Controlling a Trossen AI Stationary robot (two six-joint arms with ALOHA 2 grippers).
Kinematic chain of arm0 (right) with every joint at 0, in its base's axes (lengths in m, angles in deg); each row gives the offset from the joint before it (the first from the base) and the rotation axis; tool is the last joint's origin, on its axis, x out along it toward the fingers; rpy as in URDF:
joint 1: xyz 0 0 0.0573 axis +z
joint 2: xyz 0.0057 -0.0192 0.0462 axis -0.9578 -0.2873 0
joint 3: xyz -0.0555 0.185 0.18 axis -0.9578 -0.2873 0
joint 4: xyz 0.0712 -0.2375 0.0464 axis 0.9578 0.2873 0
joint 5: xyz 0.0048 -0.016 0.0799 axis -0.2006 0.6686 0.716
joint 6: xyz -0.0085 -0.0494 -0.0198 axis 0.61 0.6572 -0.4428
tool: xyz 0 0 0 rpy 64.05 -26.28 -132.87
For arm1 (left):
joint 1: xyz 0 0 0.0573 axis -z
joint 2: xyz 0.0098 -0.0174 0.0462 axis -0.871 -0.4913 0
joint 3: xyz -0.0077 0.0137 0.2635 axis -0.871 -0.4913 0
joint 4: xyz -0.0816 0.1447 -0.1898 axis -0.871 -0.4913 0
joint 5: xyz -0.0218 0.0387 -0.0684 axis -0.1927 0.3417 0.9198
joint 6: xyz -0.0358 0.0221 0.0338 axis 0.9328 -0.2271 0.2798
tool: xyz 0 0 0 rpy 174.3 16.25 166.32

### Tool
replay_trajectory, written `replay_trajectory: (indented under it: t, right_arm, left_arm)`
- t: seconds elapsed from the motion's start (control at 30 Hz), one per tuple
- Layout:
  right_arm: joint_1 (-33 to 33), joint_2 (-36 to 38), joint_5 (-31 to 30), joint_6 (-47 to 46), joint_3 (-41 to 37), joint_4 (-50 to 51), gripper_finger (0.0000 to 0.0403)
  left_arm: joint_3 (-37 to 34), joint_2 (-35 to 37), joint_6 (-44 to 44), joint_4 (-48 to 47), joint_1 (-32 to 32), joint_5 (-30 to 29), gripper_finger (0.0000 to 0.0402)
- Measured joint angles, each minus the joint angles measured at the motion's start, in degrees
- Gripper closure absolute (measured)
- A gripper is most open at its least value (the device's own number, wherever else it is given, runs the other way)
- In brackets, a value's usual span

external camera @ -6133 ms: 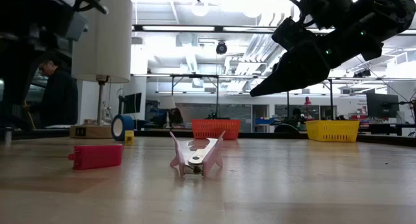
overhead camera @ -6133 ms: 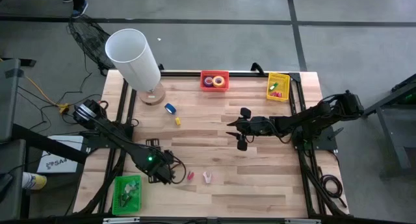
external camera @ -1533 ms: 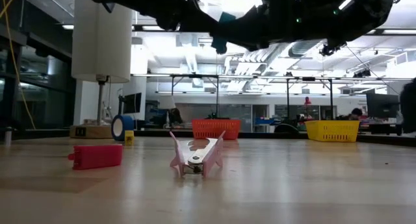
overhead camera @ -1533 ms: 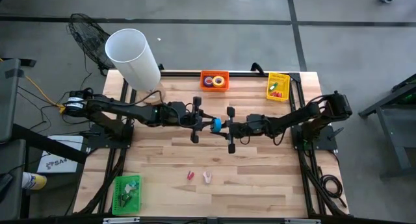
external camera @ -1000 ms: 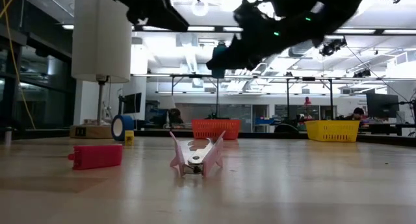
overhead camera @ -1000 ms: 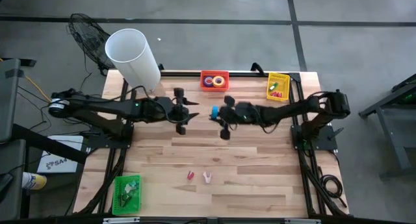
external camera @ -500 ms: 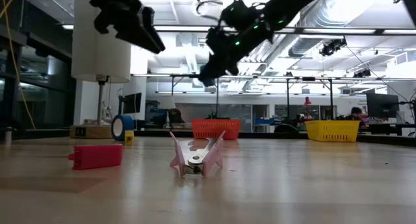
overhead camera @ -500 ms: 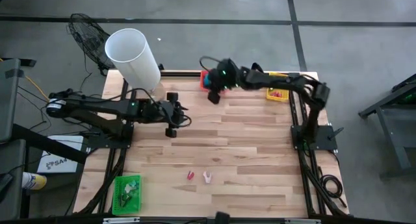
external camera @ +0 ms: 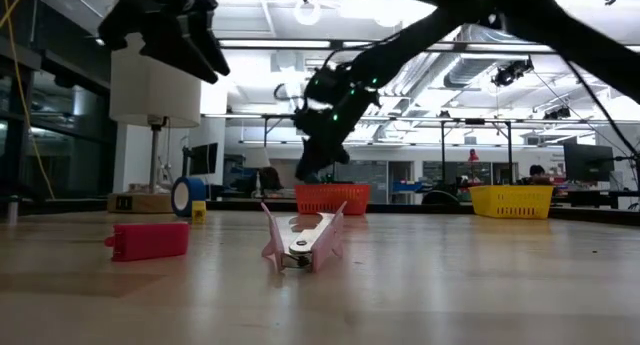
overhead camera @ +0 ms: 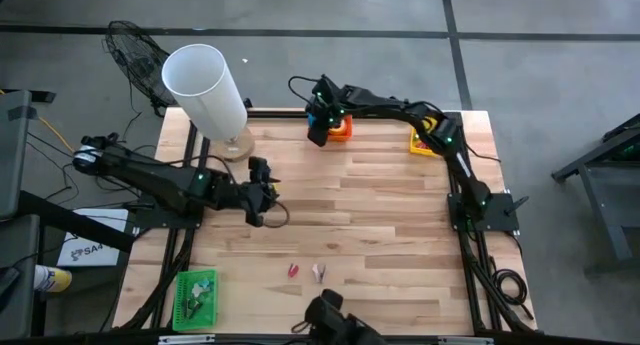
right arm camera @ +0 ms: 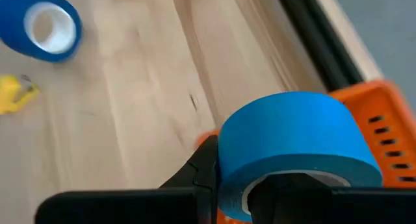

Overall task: Pick and place Stapler, Stapler remover, tape
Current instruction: Put the blue tape into the orange bin

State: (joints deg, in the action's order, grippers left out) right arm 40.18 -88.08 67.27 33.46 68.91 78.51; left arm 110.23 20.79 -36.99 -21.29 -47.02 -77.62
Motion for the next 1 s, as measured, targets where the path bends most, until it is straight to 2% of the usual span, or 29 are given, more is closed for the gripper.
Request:
replay_trajectory:
  t: [0.13, 0.47, 0.67, 0.8, 1.0]
  right_arm:
    - [-1.1, -3.2, 0.2, -0.1, 3.2, 4.2, 0.0366]
    - [-2.2, -3.3, -2.6, -0.4, 3.2, 10.0, 0.0366]
    - [-2.1, -2.4, -4.6, -0.6, 3.2, 12.4, 0.0366]
    - [-2.3, -2.4, -6.6, -1.4, 5.1, 17.8, 0.0366]
    - [-2.4, -2.3, -7.2, -1.6, 5.7, 18.5, 0.0364]
  left_arm:
    - [0.0, 0.0, 3.4, -3.0, 3.1, -2.0, 0.0218]
    - [0.0, 0.0, 8.9, -5.8, 9.1, -8.2, 0.0218]
    - [0.0, 0.0, 9.4, -5.9, 9.5, -8.5, 0.0218]
    - [0.0, 0.0, 9.4, -5.9, 9.4, -8.7, 0.0218]
    - [0.0, 0.0, 9.4, -5.9, 9.4, -9.1, 0.0218]
